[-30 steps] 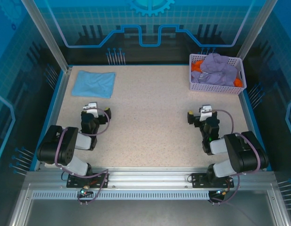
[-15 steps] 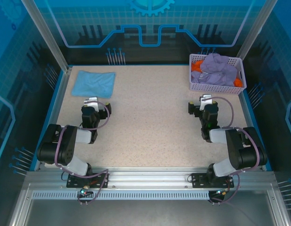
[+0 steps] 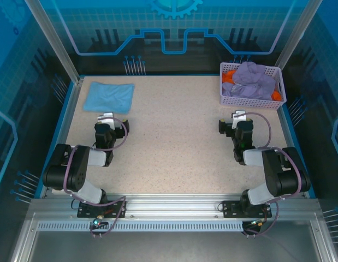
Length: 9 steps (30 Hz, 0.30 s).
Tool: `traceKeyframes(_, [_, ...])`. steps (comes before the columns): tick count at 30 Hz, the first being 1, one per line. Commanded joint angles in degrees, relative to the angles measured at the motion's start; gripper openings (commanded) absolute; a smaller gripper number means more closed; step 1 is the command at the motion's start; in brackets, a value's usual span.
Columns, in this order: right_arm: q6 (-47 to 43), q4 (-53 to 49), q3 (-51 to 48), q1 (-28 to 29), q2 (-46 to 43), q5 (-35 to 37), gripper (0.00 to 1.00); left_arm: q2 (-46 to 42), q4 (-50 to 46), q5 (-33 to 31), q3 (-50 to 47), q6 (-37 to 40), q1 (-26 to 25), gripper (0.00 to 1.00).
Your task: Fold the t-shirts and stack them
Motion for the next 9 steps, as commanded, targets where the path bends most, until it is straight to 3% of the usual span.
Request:
traceKeyframes(1, [0.22, -0.03, 0.2, 0.33, 0.53, 1.2, 1.0, -0.24, -0.14, 0.3, 0.6, 0.5, 0.0, 0.99])
traceKeyframes(9, [0.24, -0.29, 0.3, 0.13, 0.53, 0.66, 1.0, -0.24, -0.14, 0.3, 0.61, 0.5, 0.01, 0.99])
